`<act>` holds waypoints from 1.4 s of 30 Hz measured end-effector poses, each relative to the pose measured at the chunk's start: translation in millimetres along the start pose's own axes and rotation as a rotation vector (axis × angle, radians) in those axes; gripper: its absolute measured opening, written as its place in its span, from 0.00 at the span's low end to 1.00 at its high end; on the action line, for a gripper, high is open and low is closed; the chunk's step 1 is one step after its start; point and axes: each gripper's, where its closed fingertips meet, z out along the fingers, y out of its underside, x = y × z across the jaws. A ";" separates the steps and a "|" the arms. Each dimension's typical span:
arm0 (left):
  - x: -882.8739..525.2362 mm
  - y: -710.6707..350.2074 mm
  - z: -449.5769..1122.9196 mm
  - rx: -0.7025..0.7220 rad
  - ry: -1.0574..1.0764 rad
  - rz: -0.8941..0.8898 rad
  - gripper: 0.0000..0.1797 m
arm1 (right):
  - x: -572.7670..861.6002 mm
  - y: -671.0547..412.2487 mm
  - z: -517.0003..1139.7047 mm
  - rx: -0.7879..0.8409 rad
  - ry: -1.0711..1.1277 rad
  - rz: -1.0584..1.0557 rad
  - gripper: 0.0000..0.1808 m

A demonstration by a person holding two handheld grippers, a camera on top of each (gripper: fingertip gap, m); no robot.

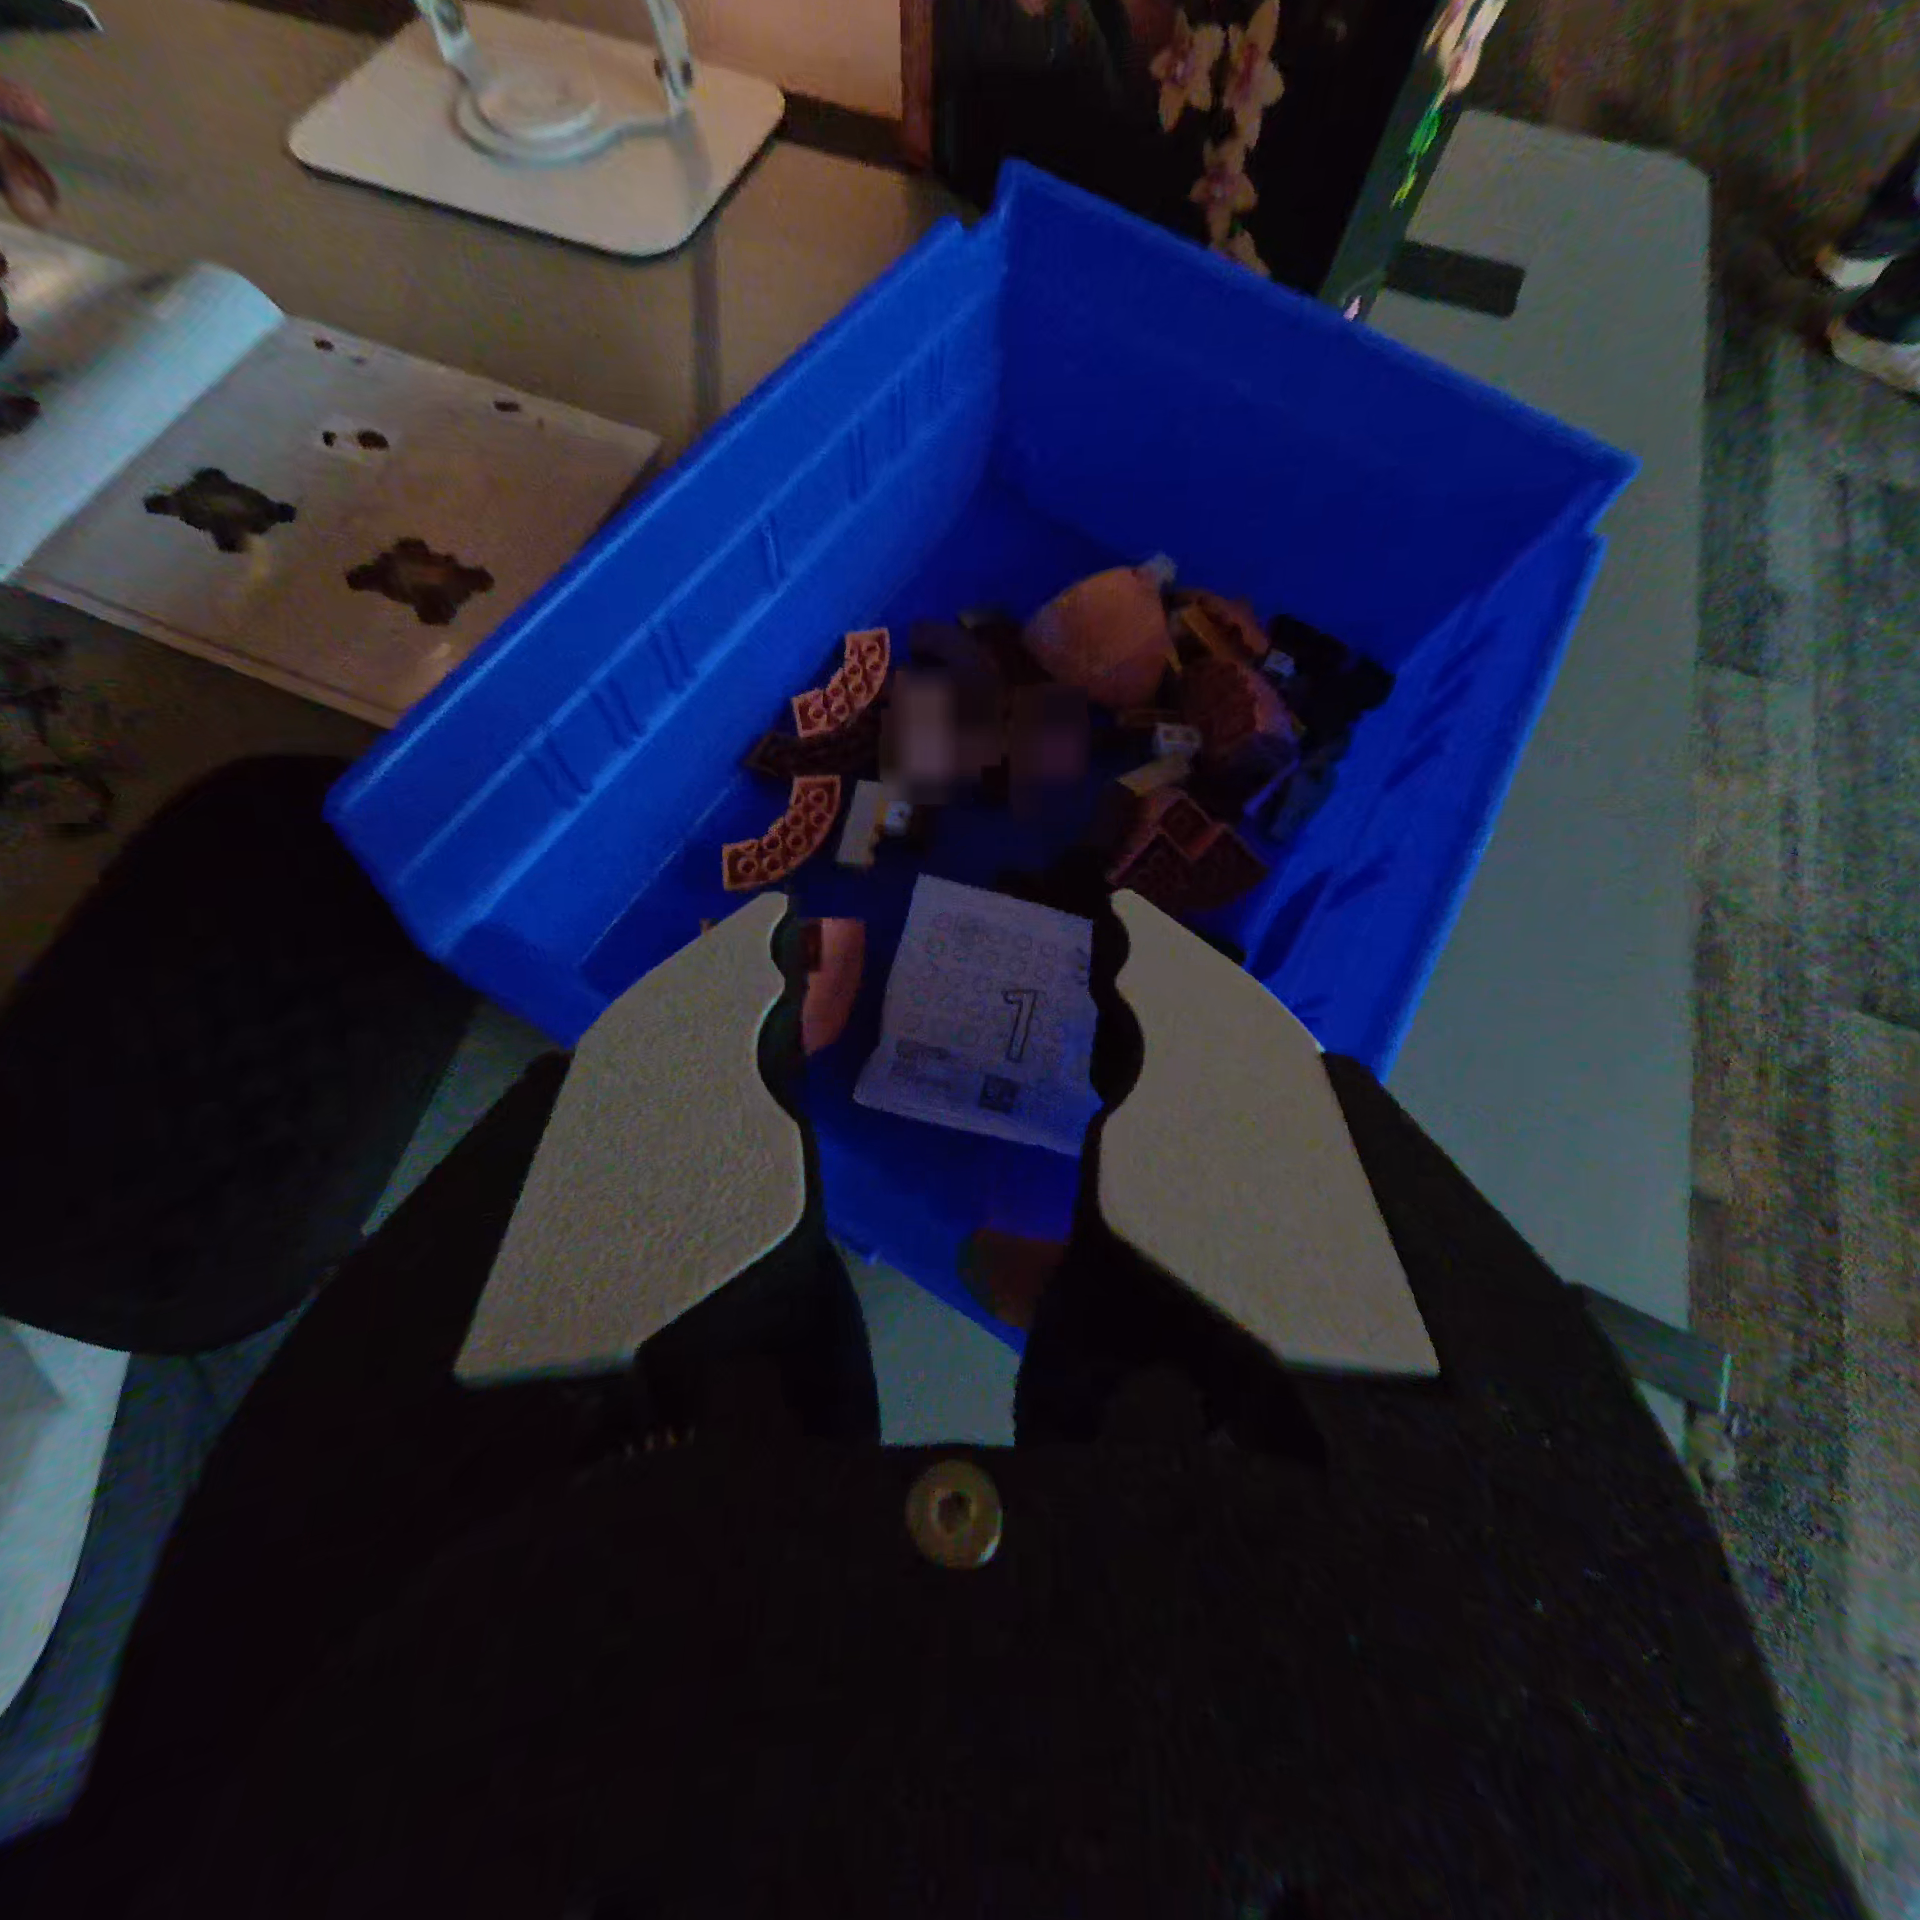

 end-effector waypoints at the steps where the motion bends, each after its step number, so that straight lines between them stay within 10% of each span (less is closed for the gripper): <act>1: 0.0 0.2 0.3 -0.003 0.000 -0.001 0.65 | -0.7 3.2 3.2 -0.025 -0.006 0.003 0.27; 6: 0.6 0.2 0.3 -0.003 -0.002 -0.001 0.65 | -3.8 26.4 31.8 -0.222 -0.011 0.130 0.22; 17: 5.3 4.5 1.0 -0.036 0.031 0.015 0.65 | 14.7 94.3 77.8 -0.746 0.184 0.150 0.49; 27: 5.5 4.3 1.0 -0.033 0.035 0.014 0.65 | 31.6 45.3 55.9 -0.540 0.203 0.115 0.15; 42: 6.2 4.7 1.4 -0.036 0.038 0.009 0.65 | 25.7 -66.3 132.8 -0.345 -0.145 -0.068 0.13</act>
